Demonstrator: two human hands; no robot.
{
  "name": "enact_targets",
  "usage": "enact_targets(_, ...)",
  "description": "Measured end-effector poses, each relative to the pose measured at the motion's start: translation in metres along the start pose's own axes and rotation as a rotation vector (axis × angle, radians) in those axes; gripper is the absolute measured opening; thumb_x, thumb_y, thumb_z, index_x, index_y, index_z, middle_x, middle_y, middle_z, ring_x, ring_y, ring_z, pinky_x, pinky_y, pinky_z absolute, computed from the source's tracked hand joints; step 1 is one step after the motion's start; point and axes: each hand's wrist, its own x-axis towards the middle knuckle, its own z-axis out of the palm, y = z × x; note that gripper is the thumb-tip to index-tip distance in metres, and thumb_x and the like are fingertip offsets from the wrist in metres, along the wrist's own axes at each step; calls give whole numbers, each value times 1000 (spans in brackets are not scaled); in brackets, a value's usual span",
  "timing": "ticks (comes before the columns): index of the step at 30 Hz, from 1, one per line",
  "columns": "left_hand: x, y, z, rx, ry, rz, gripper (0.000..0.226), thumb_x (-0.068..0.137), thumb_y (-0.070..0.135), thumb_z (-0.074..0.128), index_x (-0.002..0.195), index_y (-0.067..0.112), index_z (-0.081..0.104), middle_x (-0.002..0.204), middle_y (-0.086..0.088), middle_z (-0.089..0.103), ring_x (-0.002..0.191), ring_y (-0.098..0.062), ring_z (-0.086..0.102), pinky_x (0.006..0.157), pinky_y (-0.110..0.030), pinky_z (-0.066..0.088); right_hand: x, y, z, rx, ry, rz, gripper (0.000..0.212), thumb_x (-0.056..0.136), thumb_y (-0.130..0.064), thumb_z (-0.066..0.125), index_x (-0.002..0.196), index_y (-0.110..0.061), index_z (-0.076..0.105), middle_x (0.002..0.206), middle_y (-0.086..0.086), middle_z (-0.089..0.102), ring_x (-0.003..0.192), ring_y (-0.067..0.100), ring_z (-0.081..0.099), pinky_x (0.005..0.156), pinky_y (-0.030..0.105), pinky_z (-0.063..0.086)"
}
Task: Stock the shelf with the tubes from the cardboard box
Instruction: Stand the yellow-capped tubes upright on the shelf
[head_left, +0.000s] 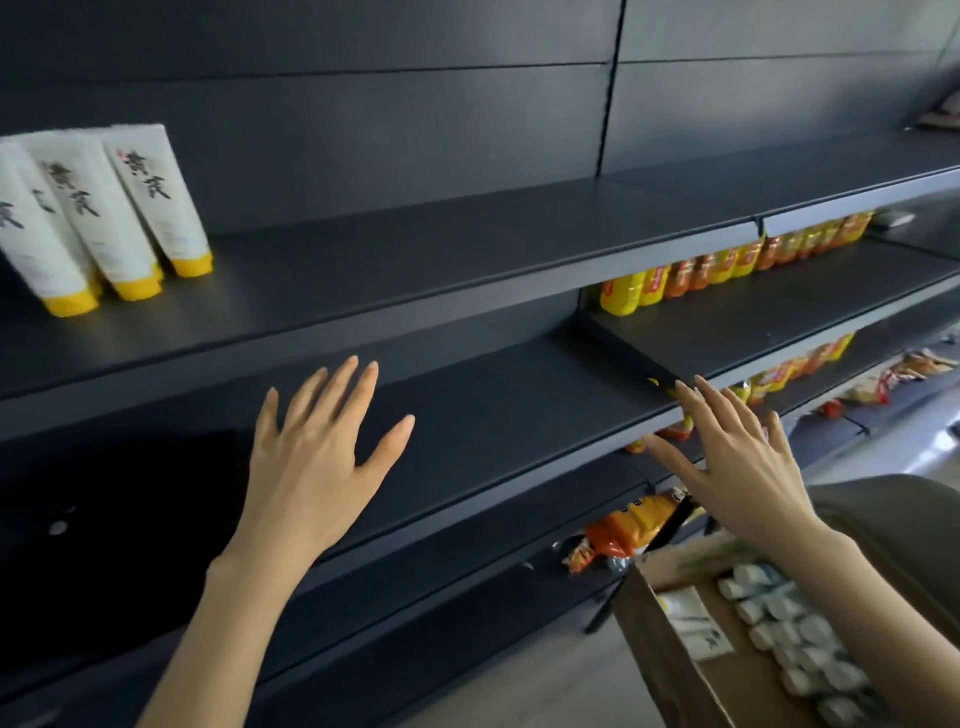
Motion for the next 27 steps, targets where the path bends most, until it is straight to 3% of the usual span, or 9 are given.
enact_targets(8,16,91,66,-45,-117,140,85,83,69,1,150,22,21,157,2,22,145,-19,21,116,-47,13,-33,94,34,-5,-82,147,86,80,-75,16,152,-28,12,159,-2,13,147,20,10,116,52,10)
enact_targets(15,56,140,139,-18,-320,258,88,79,68,-1,151,22,15,158,1,19,145,-18,18,116,-47,13,-67,162,84,34,-273,415,88,77,-75,16,150,-26,17,159,-2,16,146,21,13,116,55,13)
enact_targets(27,125,239,257,-83,-517,617,89,78,69,-5,152,23,10,159,1,17,145,-19,16,116,-49,11,-78,190,161,31,-338,740,89,78,-74,13,152,-24,14,159,0,16,146,22,15,115,52,16)
